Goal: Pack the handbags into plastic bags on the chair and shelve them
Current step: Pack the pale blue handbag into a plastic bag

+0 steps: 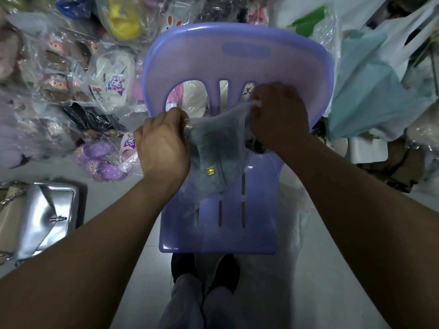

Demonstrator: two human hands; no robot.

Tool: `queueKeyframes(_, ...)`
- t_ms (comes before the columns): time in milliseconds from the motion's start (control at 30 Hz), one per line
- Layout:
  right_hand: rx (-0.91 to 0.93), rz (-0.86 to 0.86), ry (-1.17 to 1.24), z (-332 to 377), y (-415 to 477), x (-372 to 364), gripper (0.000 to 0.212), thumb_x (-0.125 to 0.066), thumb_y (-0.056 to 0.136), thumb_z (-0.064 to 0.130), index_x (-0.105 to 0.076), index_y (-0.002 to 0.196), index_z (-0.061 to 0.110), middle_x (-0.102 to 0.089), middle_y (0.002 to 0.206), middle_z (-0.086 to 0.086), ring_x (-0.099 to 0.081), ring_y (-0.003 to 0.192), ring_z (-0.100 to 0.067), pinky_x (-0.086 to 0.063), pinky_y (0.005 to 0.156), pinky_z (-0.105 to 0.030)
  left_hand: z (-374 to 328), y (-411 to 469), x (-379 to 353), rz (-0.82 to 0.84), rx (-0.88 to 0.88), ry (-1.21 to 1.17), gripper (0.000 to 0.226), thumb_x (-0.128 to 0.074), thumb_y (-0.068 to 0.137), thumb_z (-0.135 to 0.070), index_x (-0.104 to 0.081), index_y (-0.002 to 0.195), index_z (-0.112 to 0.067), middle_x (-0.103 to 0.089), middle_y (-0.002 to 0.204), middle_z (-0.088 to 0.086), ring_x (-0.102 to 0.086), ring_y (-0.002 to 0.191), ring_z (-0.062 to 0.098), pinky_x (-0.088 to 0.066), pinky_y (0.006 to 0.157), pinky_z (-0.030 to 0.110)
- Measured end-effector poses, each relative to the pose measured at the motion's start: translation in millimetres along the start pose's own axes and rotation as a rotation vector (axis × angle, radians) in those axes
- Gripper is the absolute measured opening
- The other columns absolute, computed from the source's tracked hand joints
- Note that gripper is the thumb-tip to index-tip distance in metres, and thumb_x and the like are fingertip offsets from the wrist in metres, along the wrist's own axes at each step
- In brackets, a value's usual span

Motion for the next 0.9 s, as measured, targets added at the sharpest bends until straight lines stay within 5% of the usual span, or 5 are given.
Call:
queueKeyframes(100, 0.139, 0.045, 0.19, 24, -2, -3, 0.05, -0.054, 0.074, 0.034, -0.063, 0.119, 0.016, -0.061, 0.12, -0.012, -0.052, 0.116, -0.041, -0.041, 0.101, -0.045, -3, 0, -6, 0.018, -0.047, -0.085, 0.024, -0.046, 0.085, -0.008, -0.059, 0.103, -0.018, -0.066, 0.089, 0.013, -0.057, 0.091, 0.041, -0.036, 0.082, 0.041)
queueKeyframes(200, 0.359, 0.378, 0.317, 60, -9, -36, 0.081, -0.065, 0.063, 0.041, -0.053, 0.14, 0.018, -0.058, 0.136, -0.009, -0.05, 0.128, -0.034, -0.037, 0.111, -0.042, -18, -8, -9, 0.058, -0.261, -0.203, 0.03, -0.044, 0.082, -0.015, -0.063, 0.105, -0.016, -0.069, 0.091, 0.01, -0.062, 0.086, 0.04, -0.048, 0.08, 0.046)
queueKeyframes(367, 0.356, 0.639, 0.099, 76, -18, -77, 0.088, -0.088, 0.053, 0.038, -0.053, 0.133, 0.031, -0.066, 0.121, -0.002, -0.062, 0.111, -0.027, -0.053, 0.09, -0.038, -22, -20, -17, 0.075, -0.347, -0.15, 0.03, -0.048, 0.084, -0.017, -0.068, 0.107, -0.018, -0.067, 0.1, 0.005, -0.059, 0.096, 0.034, -0.036, 0.083, 0.041)
queueKeyframes(667, 0.024, 0.577, 0.277, 29, -31, -77, 0.057, -0.082, 0.065, 0.048, -0.059, 0.111, 0.023, -0.066, 0.11, -0.006, -0.064, 0.107, -0.03, -0.05, 0.082, -0.035, 35, -41, -18, -0.117, 0.286, -0.153, 0.047, -0.046, 0.095, -0.038, -0.049, 0.139, -0.021, -0.05, 0.143, 0.004, -0.038, 0.136, 0.031, -0.022, 0.11, 0.048)
queueKeyframes(900, -0.287, 0.472, 0.672, -8, -56, 14, 0.062, -0.083, 0.063, 0.046, -0.071, 0.116, 0.017, -0.074, 0.111, -0.006, -0.068, 0.107, -0.021, -0.055, 0.092, -0.04, 21, -82, 6, 0.118, 0.811, -0.424, 0.062, -0.048, 0.098, -0.046, -0.031, 0.153, -0.024, -0.037, 0.156, 0.004, -0.037, 0.14, 0.03, -0.021, 0.114, 0.049)
Point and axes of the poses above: each hand's wrist, its own y-axis towards the middle knuckle, its own x-axis out of the back of the hand, z = x × y, the point moved 8 cm from there along y, towards the middle knuckle
